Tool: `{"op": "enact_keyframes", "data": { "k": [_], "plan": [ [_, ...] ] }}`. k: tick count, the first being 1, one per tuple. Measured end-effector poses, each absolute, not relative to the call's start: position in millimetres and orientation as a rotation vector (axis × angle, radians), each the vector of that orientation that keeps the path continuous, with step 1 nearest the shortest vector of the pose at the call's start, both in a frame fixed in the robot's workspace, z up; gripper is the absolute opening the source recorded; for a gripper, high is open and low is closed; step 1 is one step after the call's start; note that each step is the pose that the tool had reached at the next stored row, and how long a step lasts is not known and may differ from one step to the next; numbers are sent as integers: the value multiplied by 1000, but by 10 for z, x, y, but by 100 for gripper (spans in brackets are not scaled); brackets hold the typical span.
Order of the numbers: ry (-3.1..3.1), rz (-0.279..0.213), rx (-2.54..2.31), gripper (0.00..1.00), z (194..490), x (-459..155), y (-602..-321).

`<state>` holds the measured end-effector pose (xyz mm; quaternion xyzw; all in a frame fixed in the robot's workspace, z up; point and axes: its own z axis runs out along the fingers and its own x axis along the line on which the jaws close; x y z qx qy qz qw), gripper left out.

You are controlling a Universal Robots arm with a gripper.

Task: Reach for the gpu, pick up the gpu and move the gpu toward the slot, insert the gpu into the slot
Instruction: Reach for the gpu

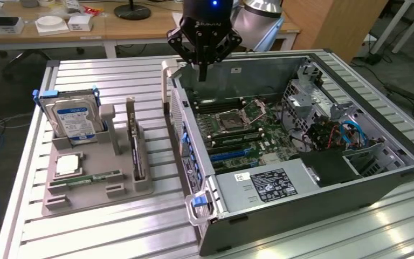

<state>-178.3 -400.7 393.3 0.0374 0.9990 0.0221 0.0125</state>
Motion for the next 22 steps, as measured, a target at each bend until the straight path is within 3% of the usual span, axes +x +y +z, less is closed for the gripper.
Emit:
{"op": "enact_keyframes", "data": {
  "k": [22],
  "plan": [
    [3114, 69, 117, 10, 3933, -1979, -4014]
  ]
}}
